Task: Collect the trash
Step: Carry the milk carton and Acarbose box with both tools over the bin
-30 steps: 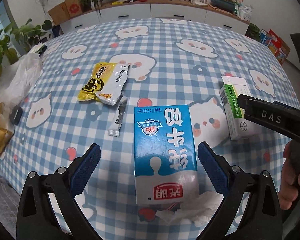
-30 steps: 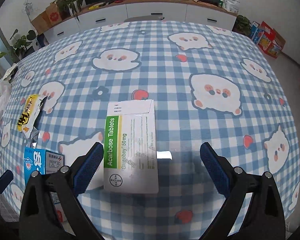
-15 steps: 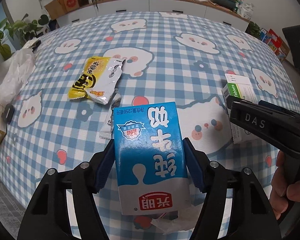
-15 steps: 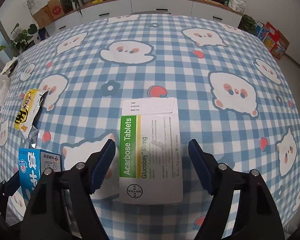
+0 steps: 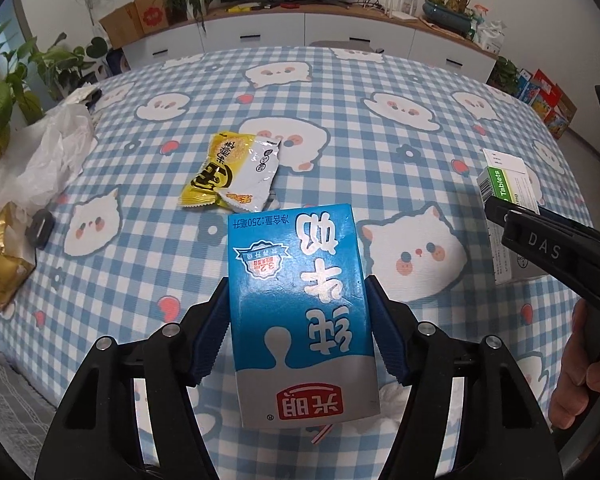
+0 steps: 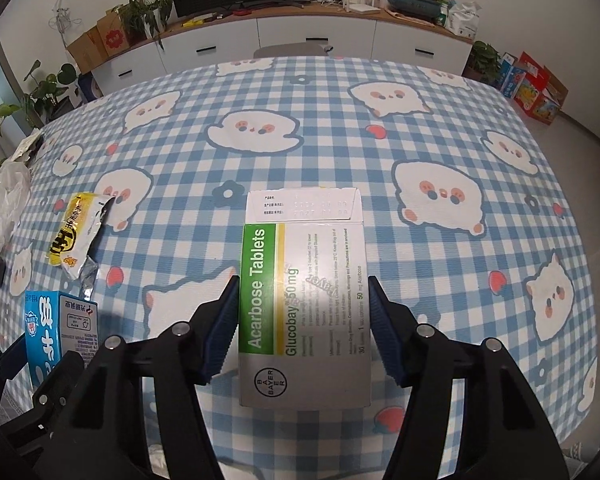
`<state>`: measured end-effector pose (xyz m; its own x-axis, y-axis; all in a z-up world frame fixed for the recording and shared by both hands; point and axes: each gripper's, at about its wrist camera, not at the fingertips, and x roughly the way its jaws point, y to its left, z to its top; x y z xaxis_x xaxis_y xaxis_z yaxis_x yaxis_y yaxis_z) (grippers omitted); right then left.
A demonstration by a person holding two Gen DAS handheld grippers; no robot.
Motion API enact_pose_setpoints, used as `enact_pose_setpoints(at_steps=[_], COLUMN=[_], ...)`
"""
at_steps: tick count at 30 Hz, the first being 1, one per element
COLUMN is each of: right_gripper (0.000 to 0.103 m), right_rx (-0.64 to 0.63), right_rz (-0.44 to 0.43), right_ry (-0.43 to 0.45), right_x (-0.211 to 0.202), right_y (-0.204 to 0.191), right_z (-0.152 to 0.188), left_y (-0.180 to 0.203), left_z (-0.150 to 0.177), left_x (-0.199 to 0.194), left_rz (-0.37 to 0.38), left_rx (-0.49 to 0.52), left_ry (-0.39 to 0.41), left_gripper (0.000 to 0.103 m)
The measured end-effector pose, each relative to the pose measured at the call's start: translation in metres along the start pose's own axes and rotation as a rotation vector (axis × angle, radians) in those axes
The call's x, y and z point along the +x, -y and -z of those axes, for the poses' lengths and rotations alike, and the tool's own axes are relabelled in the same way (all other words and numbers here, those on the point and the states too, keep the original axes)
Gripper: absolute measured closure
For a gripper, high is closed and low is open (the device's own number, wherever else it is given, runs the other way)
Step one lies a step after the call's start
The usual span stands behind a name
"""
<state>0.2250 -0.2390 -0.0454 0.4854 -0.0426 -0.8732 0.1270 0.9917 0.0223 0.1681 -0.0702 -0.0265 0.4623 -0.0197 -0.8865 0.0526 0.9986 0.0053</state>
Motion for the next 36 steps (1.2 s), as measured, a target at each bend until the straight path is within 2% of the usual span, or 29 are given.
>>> enact_pose_setpoints(at_steps=[11,17,22,29,36], right_gripper=[0.045,0.045,0.045,0.045,0.045], right_rx=[-0.015,-0.012,-0.009,-0.015,-0.052], right_rz=[-0.031,-0.052,-0.081,-0.087,-0.068], right_ry=[0.085,0.112,0.104,0.071,0.007], right_x=[-0.093,-0.132,-0.147,-0.14,-0.104], right_y=[-0.016,-0.025,-0.031,-0.043,-0.056], right_z=[0.055,0.105,0.152,0.215,0.261], left_y=[-0.034,-0.058,-0.077,-0.097,-0.118], left_z=[0.046,0.091,0.135,0.199,0.247], left_x=[-0.072,-0.109,-0.126,-0.112,-0.065], left_rz=[0.005,0.014,0.005,0.023,0.032], left_rx=[-0.018,-0.021,-0.036,-0.059,-0.077], left_ry=[0.03,0.042,0.046,0.007,-0.047], left_gripper=[0.039,0.039,0.039,0.039,0.039])
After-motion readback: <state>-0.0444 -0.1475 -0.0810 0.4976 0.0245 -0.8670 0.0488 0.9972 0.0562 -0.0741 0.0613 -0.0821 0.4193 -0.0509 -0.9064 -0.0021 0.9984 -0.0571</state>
